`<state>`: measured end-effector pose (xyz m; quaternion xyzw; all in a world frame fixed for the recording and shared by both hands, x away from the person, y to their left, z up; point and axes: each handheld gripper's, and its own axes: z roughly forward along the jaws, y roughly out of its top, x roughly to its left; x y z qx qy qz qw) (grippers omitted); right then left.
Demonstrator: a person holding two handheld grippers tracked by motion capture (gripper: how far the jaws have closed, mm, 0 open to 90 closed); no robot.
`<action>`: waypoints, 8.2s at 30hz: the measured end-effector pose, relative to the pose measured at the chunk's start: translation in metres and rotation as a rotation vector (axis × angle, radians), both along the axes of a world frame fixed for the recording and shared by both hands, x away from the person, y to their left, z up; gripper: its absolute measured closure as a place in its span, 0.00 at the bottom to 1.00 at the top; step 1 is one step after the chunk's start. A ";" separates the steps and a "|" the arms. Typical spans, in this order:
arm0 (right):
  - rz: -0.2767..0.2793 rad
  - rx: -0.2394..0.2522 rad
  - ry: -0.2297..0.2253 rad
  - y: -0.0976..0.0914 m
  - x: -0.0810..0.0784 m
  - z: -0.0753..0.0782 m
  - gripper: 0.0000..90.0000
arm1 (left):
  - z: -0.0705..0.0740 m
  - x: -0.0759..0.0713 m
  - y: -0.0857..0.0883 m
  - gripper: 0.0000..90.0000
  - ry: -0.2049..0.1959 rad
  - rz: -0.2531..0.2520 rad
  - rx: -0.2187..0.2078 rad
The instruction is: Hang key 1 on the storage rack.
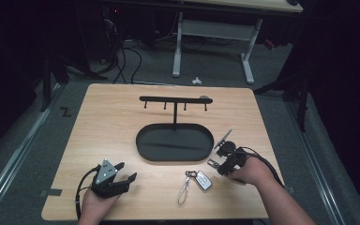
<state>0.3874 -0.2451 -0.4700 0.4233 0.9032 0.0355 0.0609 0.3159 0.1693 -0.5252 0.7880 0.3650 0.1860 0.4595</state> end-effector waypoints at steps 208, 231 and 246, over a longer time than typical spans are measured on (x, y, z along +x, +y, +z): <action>-0.182 0.205 -0.278 0.031 0.075 0.108 0.82 | -0.002 0.001 -0.004 0.40 0.008 -0.066 0.004; -0.125 0.286 -0.294 0.002 -0.019 0.042 0.65 | -0.002 -0.002 -0.012 0.40 -0.001 -0.092 0.029; -0.068 0.447 -0.426 0.002 -0.067 -0.003 0.57 | -0.001 -0.011 -0.016 0.40 -0.002 -0.087 0.015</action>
